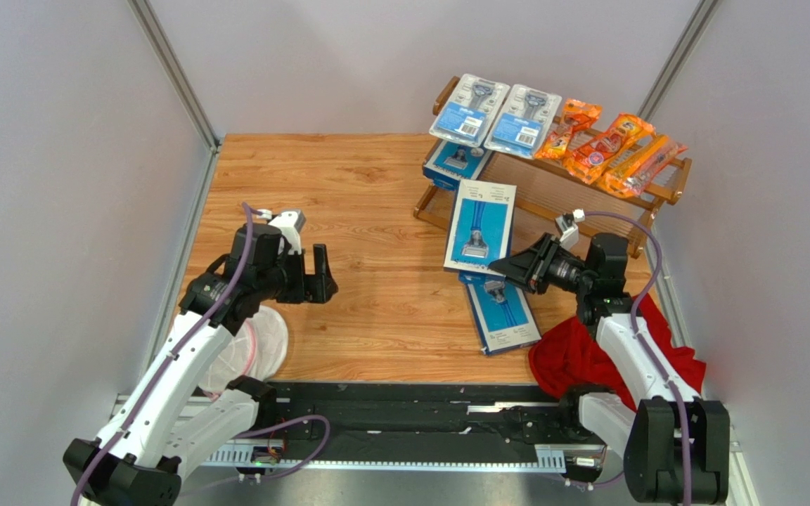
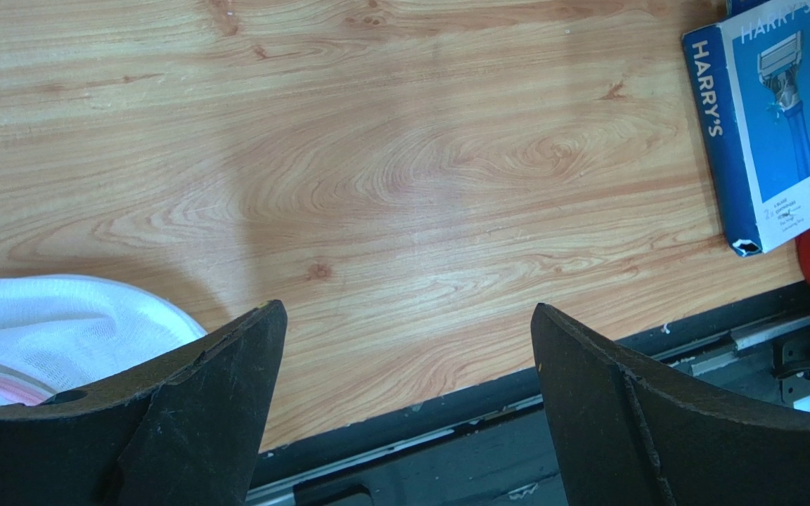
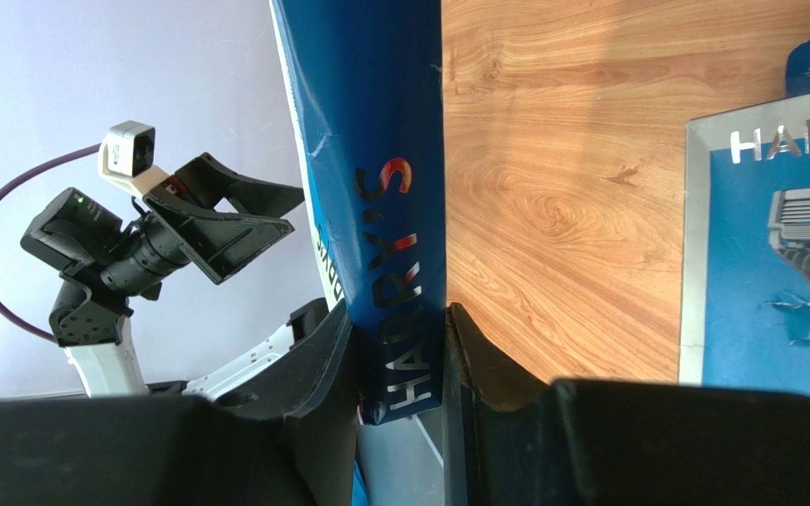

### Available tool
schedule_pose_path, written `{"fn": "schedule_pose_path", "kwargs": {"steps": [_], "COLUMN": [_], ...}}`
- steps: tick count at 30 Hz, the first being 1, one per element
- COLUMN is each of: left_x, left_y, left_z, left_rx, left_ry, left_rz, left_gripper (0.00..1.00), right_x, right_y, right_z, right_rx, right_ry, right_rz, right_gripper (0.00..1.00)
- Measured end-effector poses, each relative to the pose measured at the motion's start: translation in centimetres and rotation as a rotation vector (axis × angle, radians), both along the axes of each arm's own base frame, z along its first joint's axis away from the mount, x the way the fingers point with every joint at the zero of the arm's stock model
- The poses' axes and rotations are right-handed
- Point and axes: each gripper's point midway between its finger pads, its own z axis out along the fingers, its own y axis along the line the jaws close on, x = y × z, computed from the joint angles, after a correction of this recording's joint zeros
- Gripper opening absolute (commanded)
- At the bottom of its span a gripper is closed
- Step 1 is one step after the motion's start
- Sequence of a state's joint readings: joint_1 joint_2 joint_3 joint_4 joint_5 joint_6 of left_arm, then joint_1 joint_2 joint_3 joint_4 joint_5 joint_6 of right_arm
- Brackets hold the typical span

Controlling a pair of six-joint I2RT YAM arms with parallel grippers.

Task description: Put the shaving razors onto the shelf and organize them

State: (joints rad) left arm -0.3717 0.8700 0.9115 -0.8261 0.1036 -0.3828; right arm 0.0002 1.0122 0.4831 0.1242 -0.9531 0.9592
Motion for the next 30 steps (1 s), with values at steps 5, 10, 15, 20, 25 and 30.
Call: {"fn": "schedule_pose_path", "kwargs": {"steps": [5,10,15,20,25,30], "left_x": [0.1,0.1,0.1,0.1,0.1,0.1], "left_y": [0.0,-0.1,-0.1,-0.1,-0.1,-0.1], "left_z": [-0.2,-0.4,-0.4,-0.4,-0.5,-0.5], "left_rx": [0.003,0.007,0.007,0.007,0.007,0.008], "left_ry": [0.009,0.019,0.019,0.019,0.02,0.02], "left_rz": [0.0,0.0,0.0,0.0,0.0,0.0], "left_gripper": [0.95,0.95,0.95,0.95,0.95,0.95], "right_x": [0.9,1.7,2.5,3.1,3.8,4.6], "right_y": [-1.3,-2.5,-3.3,-4.0,-4.7,-5.5], "right_z": [-0.1,-0.1,-0.7,-0.7,-0.7,-0.9], "right_rx": [0.001,0.003,0.004,0.005,0.006,0.006], "right_ry": [0.001,0.002,0.023,0.029,0.029,0.044], "right_rz": [-0.03,-0.049,-0.067,-0.087,-0.116,-0.157], "right_gripper": [0.0,0.0,0.0,0.0,0.0,0.0]}}
